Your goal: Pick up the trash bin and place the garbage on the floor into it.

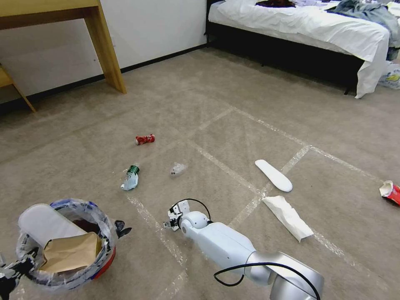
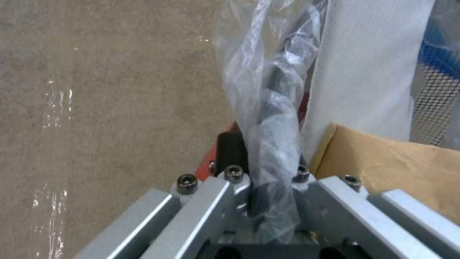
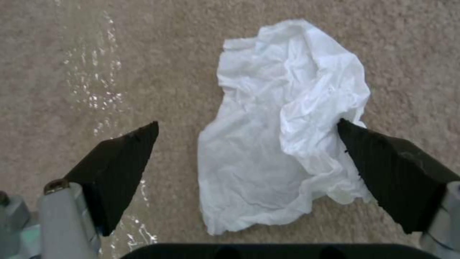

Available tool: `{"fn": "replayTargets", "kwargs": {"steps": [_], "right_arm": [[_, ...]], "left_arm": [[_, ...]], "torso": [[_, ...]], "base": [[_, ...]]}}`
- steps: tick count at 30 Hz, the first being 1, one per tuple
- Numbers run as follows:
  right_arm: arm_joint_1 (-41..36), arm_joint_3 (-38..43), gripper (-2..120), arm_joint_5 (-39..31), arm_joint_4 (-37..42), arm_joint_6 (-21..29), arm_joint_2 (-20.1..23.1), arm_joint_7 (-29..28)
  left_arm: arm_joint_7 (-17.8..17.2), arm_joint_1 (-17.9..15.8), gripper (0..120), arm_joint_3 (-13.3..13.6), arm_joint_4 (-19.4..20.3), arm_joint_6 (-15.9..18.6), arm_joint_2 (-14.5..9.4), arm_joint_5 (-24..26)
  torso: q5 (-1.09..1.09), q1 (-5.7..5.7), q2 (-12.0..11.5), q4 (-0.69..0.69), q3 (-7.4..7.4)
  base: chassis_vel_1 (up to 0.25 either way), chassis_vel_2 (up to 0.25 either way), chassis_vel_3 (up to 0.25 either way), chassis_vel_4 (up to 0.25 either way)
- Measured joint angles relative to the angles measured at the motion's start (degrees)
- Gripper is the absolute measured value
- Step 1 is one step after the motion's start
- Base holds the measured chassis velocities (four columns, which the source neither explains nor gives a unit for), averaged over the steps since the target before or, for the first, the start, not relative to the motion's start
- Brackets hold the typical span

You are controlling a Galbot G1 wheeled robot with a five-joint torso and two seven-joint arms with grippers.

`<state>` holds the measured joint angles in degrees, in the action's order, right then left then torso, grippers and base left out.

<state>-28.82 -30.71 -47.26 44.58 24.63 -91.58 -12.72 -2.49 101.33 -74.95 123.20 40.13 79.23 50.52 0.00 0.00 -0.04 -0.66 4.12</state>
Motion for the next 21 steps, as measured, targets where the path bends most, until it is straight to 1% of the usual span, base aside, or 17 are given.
{"fn": "replayTargets", "kwargs": {"steps": [2,3,4,5,8,9,10,11,12,13,14,16,21], "right_arm": [[-0.1,0.0,95,0.1,0.0,-0.1,0.2,0.0],[-0.1,0.0,89,0.2,0.0,-0.2,0.5,0.0],[-0.1,0.0,86,0.3,0.1,-0.3,0.6,0.0],[-0.1,0.0,86,0.3,0.1,-0.3,0.6,0.0],[-0.2,-0.1,70,0.4,0.2,-0.4,1.1,0.0],[-0.2,-0.1,70,0.4,0.2,-0.4,1.1,0.0],[-0.2,-0.2,66,0.4,0.2,-0.5,1.2,0.0],[-0.2,-0.2,66,0.4,0.2,-0.5,1.2,0.0],[-0.2,-0.3,58,0.5,0.3,-0.6,1.3,0.0],[-0.2,-0.4,54,0.6,0.3,-0.6,1.4,0.1],[-0.2,-0.4,54,0.6,0.3,-0.6,1.4,0.1],[-0.2,-0.7,49,0.8,0.2,-0.7,1.5,0.3],[-0.2,-1.0,48,1.2,-0.1,-0.8,1.5,0.7]], "left_arm": [[0.0,-0.1,1,0.1,-0.1,0.0,0.0,0.0],[0.0,-0.2,1,0.1,-0.1,0.0,0.1,0.0],[0.0,-0.2,1,0.2,-0.1,0.0,0.1,-0.1],[0.0,-0.2,1,0.2,-0.1,0.0,0.1,-0.1],[0.0,-0.4,1,0.3,-0.2,-0.1,0.1,-0.2],[0.0,-0.4,1,0.3,-0.2,-0.1,0.1,-0.2],[0.0,-0.5,1,0.3,-0.2,-0.1,0.1,-0.2],[0.0,-0.5,1,0.3,-0.2,-0.1,0.1,-0.2],[0.0,-0.6,1,0.3,-0.2,-0.1,0.1,-0.2],[0.0,-0.6,1,0.4,-0.2,-0.1,0.2,-0.2],[0.0,-0.6,1,0.4,-0.2,-0.1,0.2,-0.2],[0.0,-0.7,1,0.4,-0.1,-0.1,0.2,-0.2],[-0.1,-0.7,1,0.5,0.0,-0.1,0.4,-0.2]], "torso": [[0.0,0.0,0.0,0.0,0.0],[0.0,0.0,0.0,0.0,0.0],[0.0,0.0,0.0,-0.01,0.0],[0.0,0.0,0.0,-0.01,0.0],[0.0,0.0,0.0,0.0,0.0],[0.0,0.0,0.0,0.0,0.0],[0.0,0.0,0.0,0.0,0.0],[0.0,0.0,0.0,0.0,0.0],[0.0,0.0,0.0,-0.01,0.0],[0.0,0.0,0.0,-0.01,0.0],[0.0,0.0,0.0,-0.01,0.0],[0.0,0.0,0.0,-0.01,0.0],[0.0,0.0,0.0,-0.02,-0.01]], "base": [[0.0,0.0,0.0,0.0],[0.0,0.0,0.0,0.0],[0.0,0.0,0.0,0.0],[0.0,0.0,0.0,0.0],[0.0,0.0,0.0,0.0],[0.0,0.0,0.0,0.0],[0.0,0.0,0.0,0.0],[0.0,0.0,0.0,0.0],[0.0,0.0,0.0,0.0],[0.0,0.0,0.0,0.0],[0.0,0.0,0.0,0.0],[0.0,0.0,0.0,0.0],[0.0,0.0,0.0,0.0]]}}
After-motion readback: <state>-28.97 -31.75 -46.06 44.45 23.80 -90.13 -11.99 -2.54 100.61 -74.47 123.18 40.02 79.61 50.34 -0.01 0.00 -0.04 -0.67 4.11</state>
